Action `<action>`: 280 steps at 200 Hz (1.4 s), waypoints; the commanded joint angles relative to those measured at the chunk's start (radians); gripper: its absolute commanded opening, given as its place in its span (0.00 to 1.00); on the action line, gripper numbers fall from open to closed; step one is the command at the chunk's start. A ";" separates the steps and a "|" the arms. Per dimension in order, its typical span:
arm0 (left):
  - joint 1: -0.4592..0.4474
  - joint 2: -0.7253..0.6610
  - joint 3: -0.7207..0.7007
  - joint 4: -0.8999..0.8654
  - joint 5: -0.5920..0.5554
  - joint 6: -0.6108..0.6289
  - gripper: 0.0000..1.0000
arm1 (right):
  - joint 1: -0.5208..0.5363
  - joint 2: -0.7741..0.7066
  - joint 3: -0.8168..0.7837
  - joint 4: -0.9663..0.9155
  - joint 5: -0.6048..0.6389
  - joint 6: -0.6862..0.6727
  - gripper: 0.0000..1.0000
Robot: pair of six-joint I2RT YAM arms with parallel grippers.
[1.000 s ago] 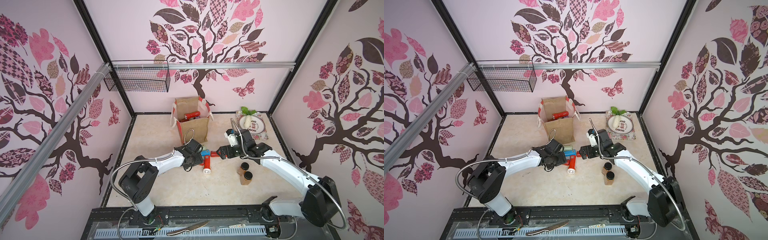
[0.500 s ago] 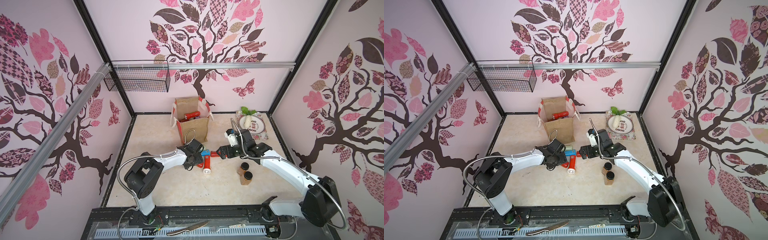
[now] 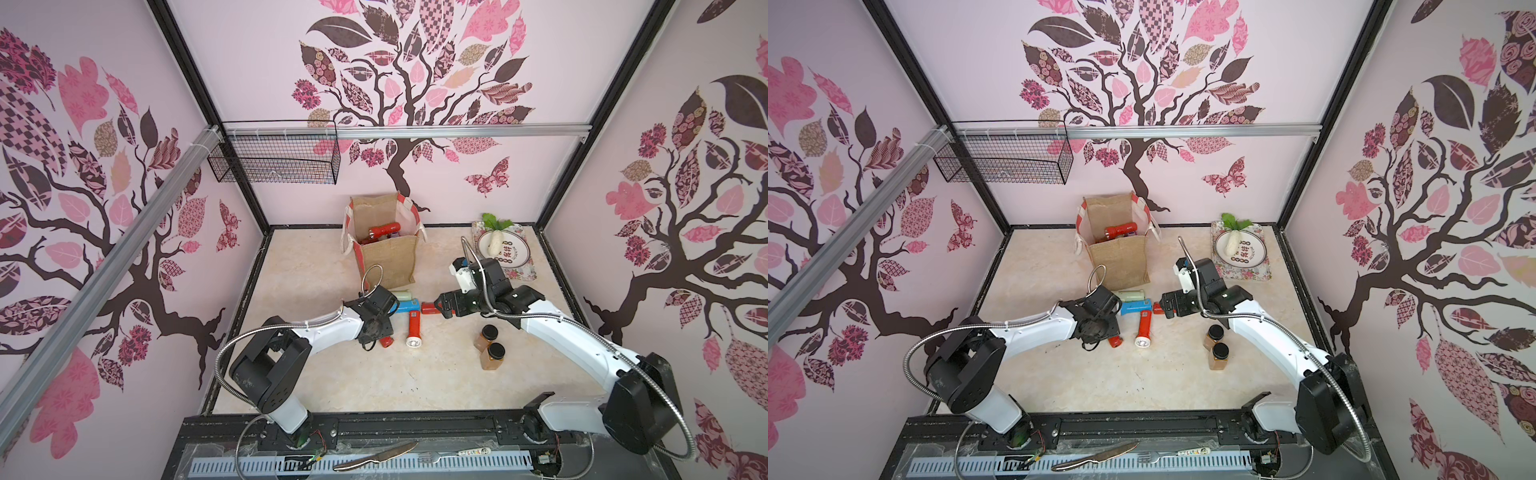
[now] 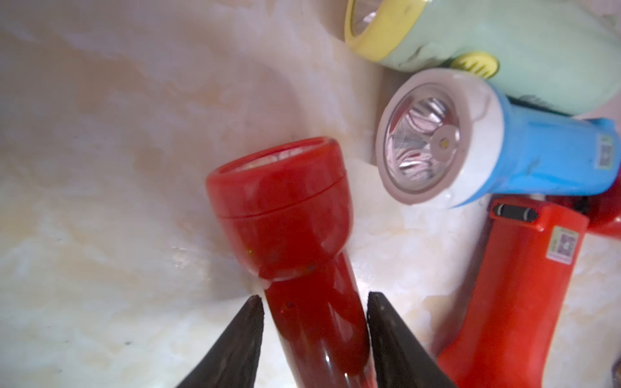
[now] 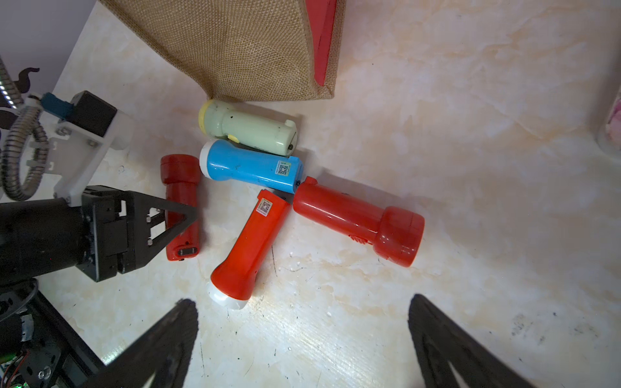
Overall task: Put the flashlights into the tote bags
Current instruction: Pick up the flashlight from the center of the board.
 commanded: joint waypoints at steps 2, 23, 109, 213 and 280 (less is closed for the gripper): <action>0.004 -0.028 -0.049 -0.013 -0.045 0.035 0.47 | -0.001 -0.029 0.028 -0.006 0.006 -0.018 1.00; 0.004 -0.017 -0.071 0.005 -0.046 0.034 0.46 | -0.002 -0.032 0.028 -0.006 0.004 -0.017 1.00; 0.004 0.009 -0.100 -0.010 -0.054 0.049 0.35 | -0.001 -0.047 0.046 -0.015 0.012 -0.027 1.00; 0.005 -0.400 -0.120 -0.009 -0.052 0.125 0.00 | -0.001 -0.047 0.082 -0.041 -0.013 -0.032 1.00; 0.008 -0.641 0.039 -0.100 -0.081 0.297 0.00 | -0.002 -0.020 0.208 -0.081 -0.060 -0.021 1.00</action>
